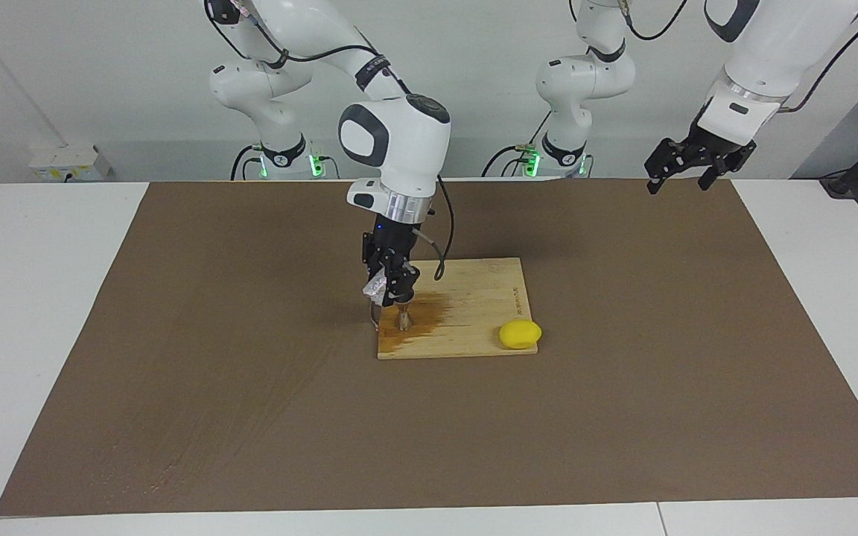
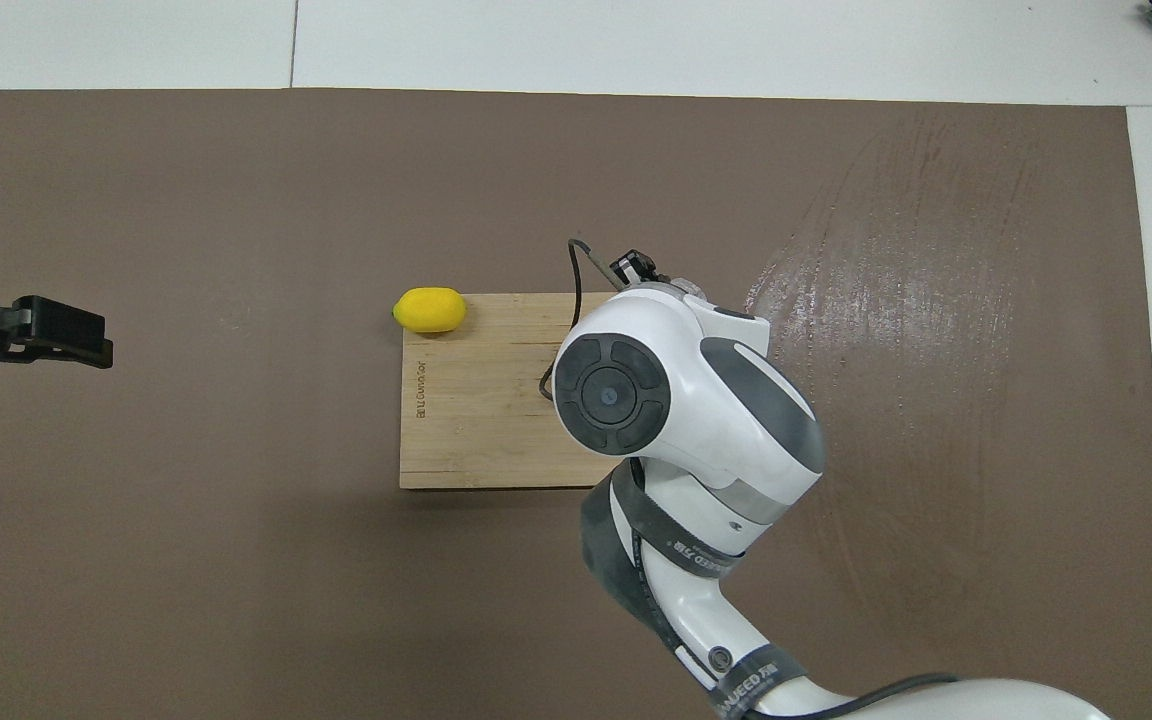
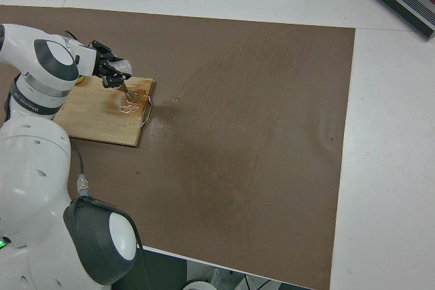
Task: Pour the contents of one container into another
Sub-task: 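Tilt the glass cup with the right gripper over the metal cup, then turn the glass upright and carry it back to its starting spot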
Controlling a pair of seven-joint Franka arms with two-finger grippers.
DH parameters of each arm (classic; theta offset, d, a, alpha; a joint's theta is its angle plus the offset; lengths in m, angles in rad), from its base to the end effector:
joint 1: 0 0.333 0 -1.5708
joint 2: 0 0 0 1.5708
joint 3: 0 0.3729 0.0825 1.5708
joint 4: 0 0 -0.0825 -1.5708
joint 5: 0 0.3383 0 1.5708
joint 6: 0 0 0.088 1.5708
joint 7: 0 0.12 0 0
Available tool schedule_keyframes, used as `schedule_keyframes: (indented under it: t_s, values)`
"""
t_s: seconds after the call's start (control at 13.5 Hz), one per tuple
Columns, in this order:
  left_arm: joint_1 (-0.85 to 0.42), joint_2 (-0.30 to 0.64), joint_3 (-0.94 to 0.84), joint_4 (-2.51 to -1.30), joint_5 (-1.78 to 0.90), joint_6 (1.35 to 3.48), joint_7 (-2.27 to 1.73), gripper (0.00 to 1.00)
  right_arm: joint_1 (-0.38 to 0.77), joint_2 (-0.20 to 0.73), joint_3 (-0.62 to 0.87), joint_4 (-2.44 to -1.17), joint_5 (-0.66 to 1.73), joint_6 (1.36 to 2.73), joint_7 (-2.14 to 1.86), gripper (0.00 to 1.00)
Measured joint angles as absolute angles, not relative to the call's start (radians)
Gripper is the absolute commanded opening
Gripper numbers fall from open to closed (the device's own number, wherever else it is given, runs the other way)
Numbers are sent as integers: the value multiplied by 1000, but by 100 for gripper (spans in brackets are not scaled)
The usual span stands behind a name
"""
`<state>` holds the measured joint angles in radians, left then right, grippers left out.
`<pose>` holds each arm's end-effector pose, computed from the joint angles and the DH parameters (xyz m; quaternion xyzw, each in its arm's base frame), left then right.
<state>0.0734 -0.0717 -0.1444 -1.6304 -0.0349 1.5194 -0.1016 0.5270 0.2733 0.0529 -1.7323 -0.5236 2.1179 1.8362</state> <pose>0.4746 -0.0414 0.6737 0.9996 0.0150 -0.0210 0.0105 0.5409 0.3161 0.4994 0.8526 -0.4701 0.2266 0.0271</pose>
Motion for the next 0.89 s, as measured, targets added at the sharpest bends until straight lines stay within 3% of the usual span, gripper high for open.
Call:
schedule_keyframes:
  t_s: [0.59, 0.89]
  values:
    - [73, -72, -144, -1630, -35, 1519, -102, 100, 417, 277, 51, -1722, -203, 2128, 1838, 0]
    - [73, -72, -144, -1630, -35, 1519, -102, 100, 280, 293, 48, -1759, 40, 2183, 1736, 0]
